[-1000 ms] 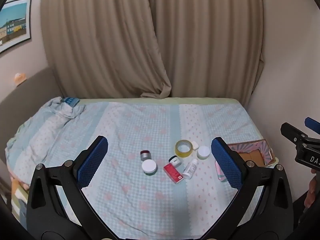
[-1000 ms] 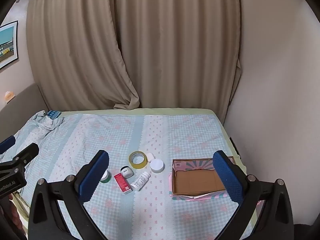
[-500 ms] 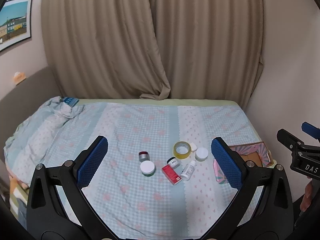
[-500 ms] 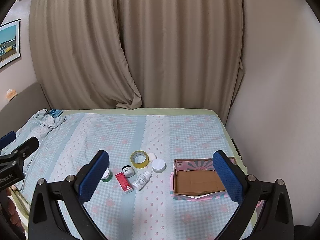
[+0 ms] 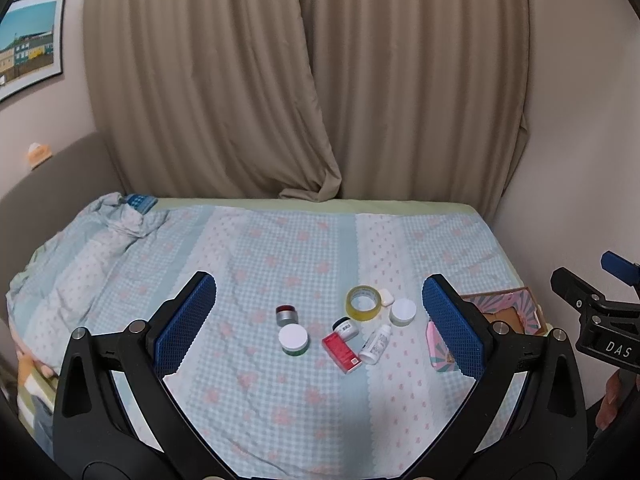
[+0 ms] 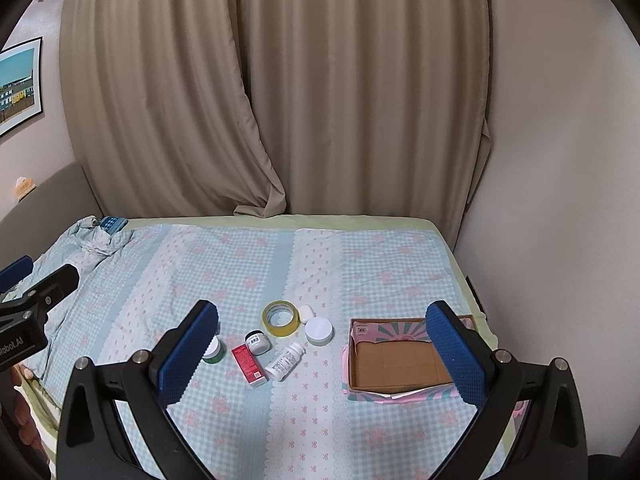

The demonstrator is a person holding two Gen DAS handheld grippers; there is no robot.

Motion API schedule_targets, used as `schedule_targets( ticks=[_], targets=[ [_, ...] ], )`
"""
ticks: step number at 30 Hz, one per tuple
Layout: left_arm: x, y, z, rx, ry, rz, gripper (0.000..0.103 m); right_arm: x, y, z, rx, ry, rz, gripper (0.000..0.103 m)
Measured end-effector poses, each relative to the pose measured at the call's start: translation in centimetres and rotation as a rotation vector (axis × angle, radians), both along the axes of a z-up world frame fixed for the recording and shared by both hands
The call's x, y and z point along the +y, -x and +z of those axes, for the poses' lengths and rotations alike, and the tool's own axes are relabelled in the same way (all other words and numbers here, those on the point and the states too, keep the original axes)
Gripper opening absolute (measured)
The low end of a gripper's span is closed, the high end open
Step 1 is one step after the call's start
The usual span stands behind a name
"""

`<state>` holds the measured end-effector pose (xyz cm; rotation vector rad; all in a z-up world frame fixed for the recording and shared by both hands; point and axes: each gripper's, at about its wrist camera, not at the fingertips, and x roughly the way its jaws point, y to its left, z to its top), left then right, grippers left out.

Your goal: Organize rigid objects

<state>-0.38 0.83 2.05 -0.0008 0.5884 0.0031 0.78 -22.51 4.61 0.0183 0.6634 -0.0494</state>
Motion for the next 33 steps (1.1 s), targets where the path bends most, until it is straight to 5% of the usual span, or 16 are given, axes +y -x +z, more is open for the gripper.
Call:
schedule_targets(
  ticks=[33],
  targets=[
    [-0.28, 0.07, -0.39, 0.0, 0.004, -0.003, 0.103, -0.39, 0.11, -0.46, 0.001, -0.013, 0.006, 0.103]
  ],
)
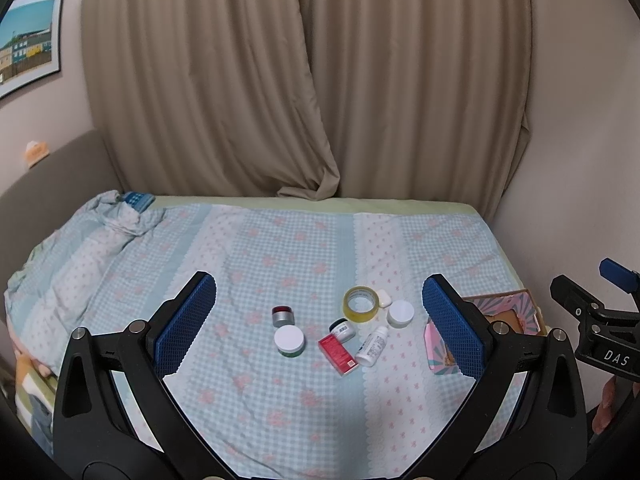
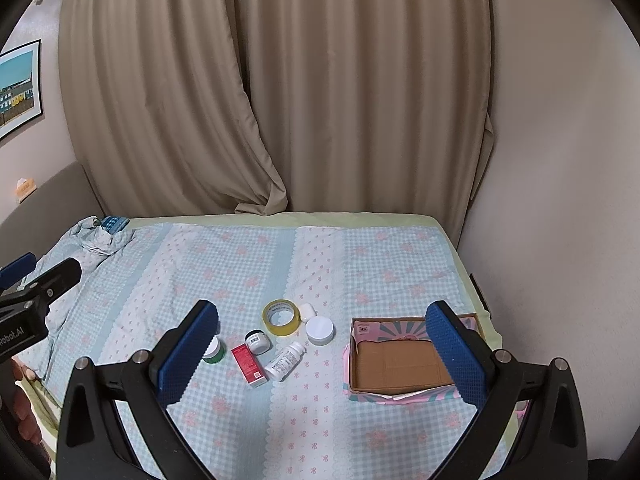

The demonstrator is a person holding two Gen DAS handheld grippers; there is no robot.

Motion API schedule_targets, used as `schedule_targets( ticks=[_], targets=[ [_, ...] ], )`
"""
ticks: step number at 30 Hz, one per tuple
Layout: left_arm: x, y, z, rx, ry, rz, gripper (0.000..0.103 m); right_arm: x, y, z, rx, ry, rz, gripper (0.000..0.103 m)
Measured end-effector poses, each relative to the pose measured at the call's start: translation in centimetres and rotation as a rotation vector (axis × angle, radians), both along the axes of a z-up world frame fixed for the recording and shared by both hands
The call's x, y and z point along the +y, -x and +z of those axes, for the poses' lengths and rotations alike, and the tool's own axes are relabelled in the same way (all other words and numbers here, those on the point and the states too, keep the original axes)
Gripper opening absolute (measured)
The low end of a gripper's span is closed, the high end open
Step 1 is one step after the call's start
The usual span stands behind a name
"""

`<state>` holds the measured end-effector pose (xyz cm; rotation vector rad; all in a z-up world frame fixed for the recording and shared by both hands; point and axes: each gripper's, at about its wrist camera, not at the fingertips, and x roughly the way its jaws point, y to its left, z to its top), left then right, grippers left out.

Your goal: Organize rigid objects

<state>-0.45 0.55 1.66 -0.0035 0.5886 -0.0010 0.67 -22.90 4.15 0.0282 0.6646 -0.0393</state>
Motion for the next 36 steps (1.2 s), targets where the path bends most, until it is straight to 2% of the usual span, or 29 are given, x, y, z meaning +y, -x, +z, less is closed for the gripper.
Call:
schedule_targets(
  ticks=[29, 36],
  targets=[
    [0.2, 0.1, -0.7, 0.014, 0.021, 0.01, 0.102, 0.0, -0.3, -0.3, -0.006, -0.014, -0.004, 0.103],
    [1.7, -1.3, -1.8, 0.072, 0.043, 0.032, 0.103, -0.7, -1.0, -1.0, 0.018, -0.018, 0.015, 0.103]
  ],
)
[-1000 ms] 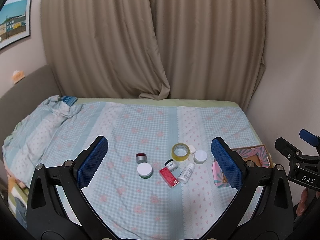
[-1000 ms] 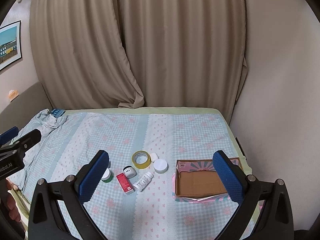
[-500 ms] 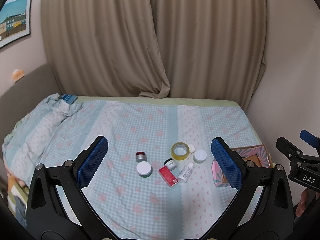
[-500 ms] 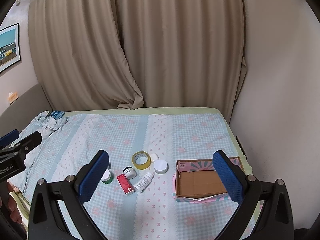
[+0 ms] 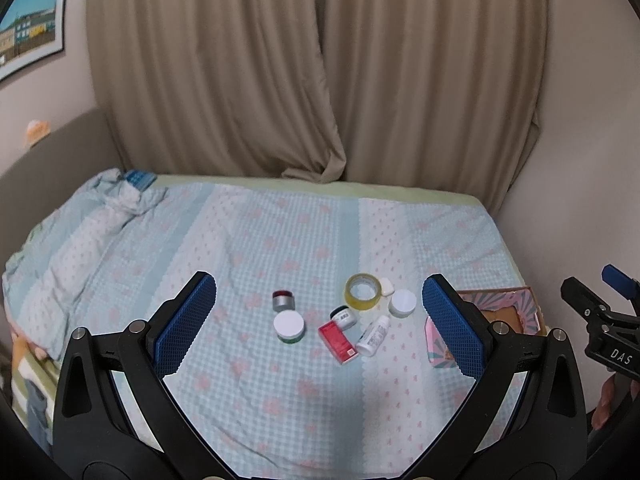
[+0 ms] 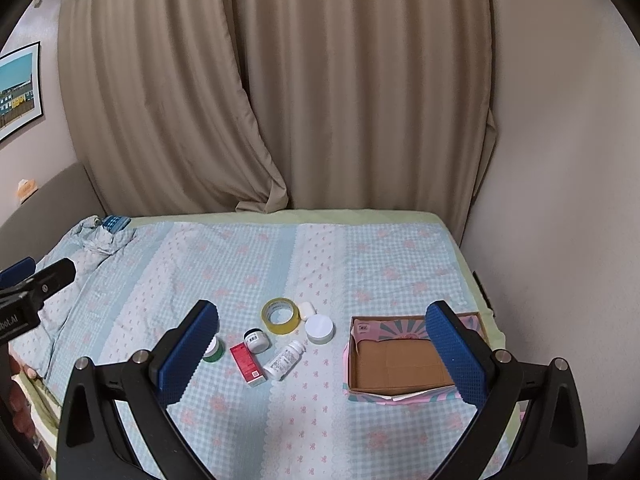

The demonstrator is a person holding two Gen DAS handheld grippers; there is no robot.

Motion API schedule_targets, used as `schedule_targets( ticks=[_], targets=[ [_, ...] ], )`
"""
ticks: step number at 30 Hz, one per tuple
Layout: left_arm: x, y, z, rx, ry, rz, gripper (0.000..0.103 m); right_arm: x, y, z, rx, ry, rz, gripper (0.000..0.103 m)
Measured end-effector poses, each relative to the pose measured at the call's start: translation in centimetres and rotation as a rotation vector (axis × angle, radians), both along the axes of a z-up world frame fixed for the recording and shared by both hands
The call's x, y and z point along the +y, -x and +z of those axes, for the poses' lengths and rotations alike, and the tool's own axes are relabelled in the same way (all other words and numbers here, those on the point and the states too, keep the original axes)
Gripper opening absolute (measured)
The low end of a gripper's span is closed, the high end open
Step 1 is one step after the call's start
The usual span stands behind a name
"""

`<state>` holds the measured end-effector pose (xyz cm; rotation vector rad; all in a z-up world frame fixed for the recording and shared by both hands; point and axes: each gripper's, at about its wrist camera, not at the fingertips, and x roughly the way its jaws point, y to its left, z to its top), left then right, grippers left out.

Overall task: Organize rigid objects
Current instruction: 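Grasp the red-lidded jar with the left tool while the right tool grasps the white pill bottle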

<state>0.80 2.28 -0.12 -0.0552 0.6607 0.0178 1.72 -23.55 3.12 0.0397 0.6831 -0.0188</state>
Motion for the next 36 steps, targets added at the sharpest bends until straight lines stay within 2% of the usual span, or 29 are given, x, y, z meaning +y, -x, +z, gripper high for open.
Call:
schedule_targets(
  ticks=[4, 7, 12, 17, 21, 24, 30, 36],
  targets=[
    [2.2, -1.6, -2.2, 0.057, 0.014, 0.012, 0.103, 0.1, -1.2, -1.2, 0.016, -0.006, 0.006, 0.103],
    [4.5, -3.2, -3.9, 0.102, 0.042, 0.012, 0.102, 1.1, -2.9, -2.7, 0.07, -0.022, -0.018, 0.103],
    [8.4, -7.6, -6.5, 0.19, 0.059, -0.028, 0.102, 3.4, -5.2, -5.1, 0.14, -0.077, -0.063, 0.103],
    [11.6, -13.1, -9.5, 0.271, 0.059, -0.083, 0.102, 5.1, -7.7, -8.2, 0.214, -0.157, -0.157, 0.103],
    [13.5, -18.3, -13.4, 0.371, 0.089, -0.135, 0.102, 6.5, -10.5, -11.8, 0.29, -0.207, -0.241, 0.103],
    [14.2, -22.7, -17.8, 0.455, 0.112, -0.158, 0.102, 6.8, -12.5, -14.8, 0.342, -0.24, -0.285, 0.103],
    [14.6, -29.2, -26.6, 0.626, 0.181, -0.124, 0.102, 7.1, -17.1, -21.9, 0.495, -0.252, -0.341, 0.103],
    [12.8, -33.2, -34.0, 0.751, 0.183, -0.097, 0.102, 6.1, -21.0, -29.2, 0.631, -0.309, -0.371, 0.103]
  ],
)
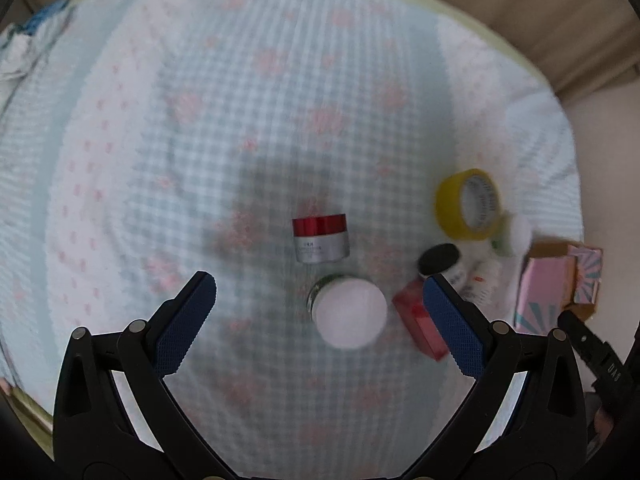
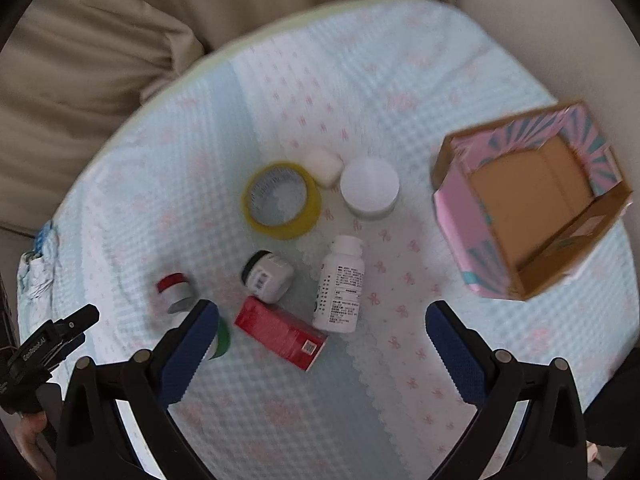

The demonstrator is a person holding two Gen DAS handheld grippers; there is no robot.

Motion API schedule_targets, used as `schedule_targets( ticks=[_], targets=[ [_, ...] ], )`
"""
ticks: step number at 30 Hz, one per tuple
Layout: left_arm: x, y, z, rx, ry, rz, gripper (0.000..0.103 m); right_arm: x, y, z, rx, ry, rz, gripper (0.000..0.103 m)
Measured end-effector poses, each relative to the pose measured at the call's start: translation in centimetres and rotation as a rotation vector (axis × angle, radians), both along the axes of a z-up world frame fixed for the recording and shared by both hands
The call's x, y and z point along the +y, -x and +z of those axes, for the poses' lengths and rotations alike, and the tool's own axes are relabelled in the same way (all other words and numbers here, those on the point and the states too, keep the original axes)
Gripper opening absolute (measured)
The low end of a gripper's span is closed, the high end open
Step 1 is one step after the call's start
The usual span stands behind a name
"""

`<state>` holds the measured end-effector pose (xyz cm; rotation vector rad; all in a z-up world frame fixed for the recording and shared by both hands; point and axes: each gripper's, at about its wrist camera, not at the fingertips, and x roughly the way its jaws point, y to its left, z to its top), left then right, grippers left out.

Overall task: Organize rigid objects
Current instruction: 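Grasp the red-lidded jar with the left tool while the right tool grasps the white pill bottle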

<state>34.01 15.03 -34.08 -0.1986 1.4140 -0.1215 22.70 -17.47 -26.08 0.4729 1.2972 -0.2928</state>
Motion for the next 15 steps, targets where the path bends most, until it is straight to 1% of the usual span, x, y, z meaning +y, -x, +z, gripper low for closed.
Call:
schedule_targets(
  ticks=[2, 3, 4, 5, 7, 8, 10, 13, 14, 15],
  targets=[
    [-0.6, -1.2, -2.4, 0.042, -0.003, 0.002, 0.101, -0.4, -1.1, -2.5, 0.048, -0.016, -0.012, 0.103],
    [-0.8, -1.7, -3.5, 0.063, -0.001, 0.003, 0.1, -0.5, -1.5, -3.4, 0.066, -0.023, -0.016, 0.099],
    [-1.1, -2.2, -4.7, 0.083, -0.001, 0.003, 0.099, -0.6, -1.9, -4.4, 0.084, -0.03, -0.02, 0.098],
    [-1.5, -2.7, -5.9, 0.098, -0.009, 0.002, 0.099, -0.8, -2.4, -5.9, 0.116, -0.037, -0.027, 0.098],
    [-2.0, -3.5, -7.8, 0.126, -0.028, -0.005, 0.097, -1.0, -3.0, -7.8, 0.16, -0.039, -0.038, 0.097],
    [-2.1, -3.8, -8.4, 0.138, -0.032, -0.006, 0.094, -1.0, -3.3, -8.8, 0.188, -0.046, -0.043, 0.095],
    [-2.5, -4.4, -10.2, 0.169, -0.039, -0.007, 0.09, -1.1, -3.9, -10.6, 0.23, -0.074, -0.05, 0.086],
    [-2.9, -4.7, -12.0, 0.203, -0.046, -0.009, 0.085, -0.9, -4.4, -12.6, 0.28, -0.084, -0.046, 0.085],
    [-3.0, -4.8, -12.5, 0.211, -0.046, -0.009, 0.08, -0.8, -4.5, -13.1, 0.294, -0.083, -0.045, 0.085],
    [-3.1, -4.8, -12.9, 0.221, -0.043, -0.008, 0.077, -0.7, -4.6, -13.5, 0.305, -0.086, -0.046, 0.081]
  ],
)
